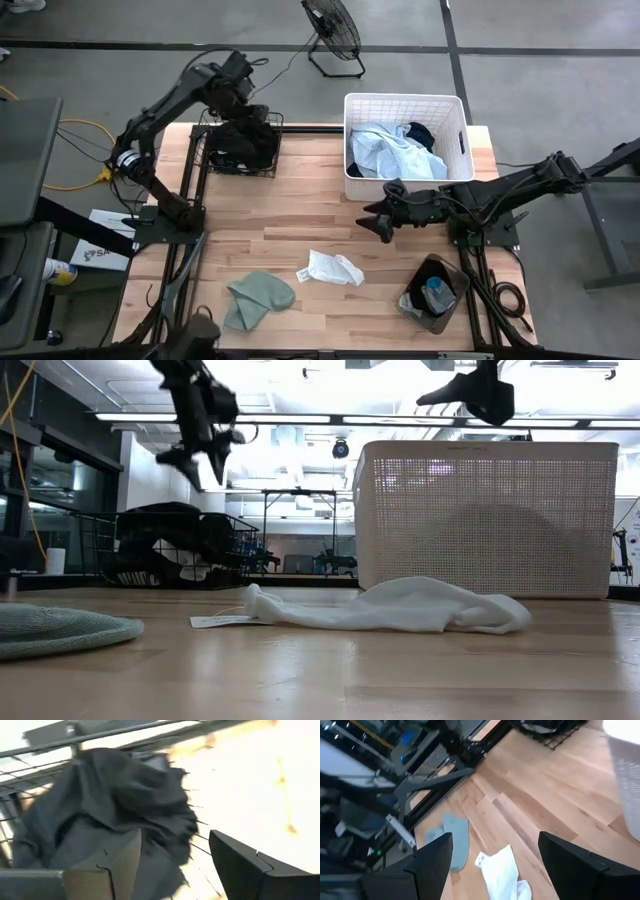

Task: Pick & Place Cloths
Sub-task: Put the white sock into the black bin

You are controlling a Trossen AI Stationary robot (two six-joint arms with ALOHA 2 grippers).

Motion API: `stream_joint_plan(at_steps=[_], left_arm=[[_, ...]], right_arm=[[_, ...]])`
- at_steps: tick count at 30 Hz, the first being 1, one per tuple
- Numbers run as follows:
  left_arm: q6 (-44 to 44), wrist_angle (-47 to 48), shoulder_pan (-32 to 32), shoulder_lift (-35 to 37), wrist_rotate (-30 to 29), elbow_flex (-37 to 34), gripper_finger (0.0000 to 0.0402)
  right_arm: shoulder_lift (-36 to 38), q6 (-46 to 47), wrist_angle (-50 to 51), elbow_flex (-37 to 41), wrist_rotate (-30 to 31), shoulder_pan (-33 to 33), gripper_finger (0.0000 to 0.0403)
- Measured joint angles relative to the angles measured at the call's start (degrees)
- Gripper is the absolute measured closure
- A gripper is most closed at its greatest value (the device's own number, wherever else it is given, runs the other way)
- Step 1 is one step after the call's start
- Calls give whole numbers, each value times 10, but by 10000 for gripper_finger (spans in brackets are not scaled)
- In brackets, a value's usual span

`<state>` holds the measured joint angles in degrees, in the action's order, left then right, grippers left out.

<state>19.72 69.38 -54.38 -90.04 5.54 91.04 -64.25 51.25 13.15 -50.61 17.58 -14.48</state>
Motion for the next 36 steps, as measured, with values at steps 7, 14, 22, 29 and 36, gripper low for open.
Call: stream_joint_plan(at_steps=[7, 14, 22, 29, 36], left_arm=[[1, 19, 84, 85, 56, 26, 172], [44, 9, 251, 202, -25, -9, 172], [170, -57, 462, 322, -115, -102, 172], [212, -129, 600, 365, -169, -184, 172], [213, -183, 678, 364, -171, -238, 172]], right_arm=[[0, -51, 0, 0, -58, -1, 117], [-37, -89, -6, 0, -60, -18, 117], [-126, -47, -36, 0, -56, -70, 117], [-231, -130, -92, 0, -59, -106, 117], [-312, -177, -145, 0, -25, -115, 117]])
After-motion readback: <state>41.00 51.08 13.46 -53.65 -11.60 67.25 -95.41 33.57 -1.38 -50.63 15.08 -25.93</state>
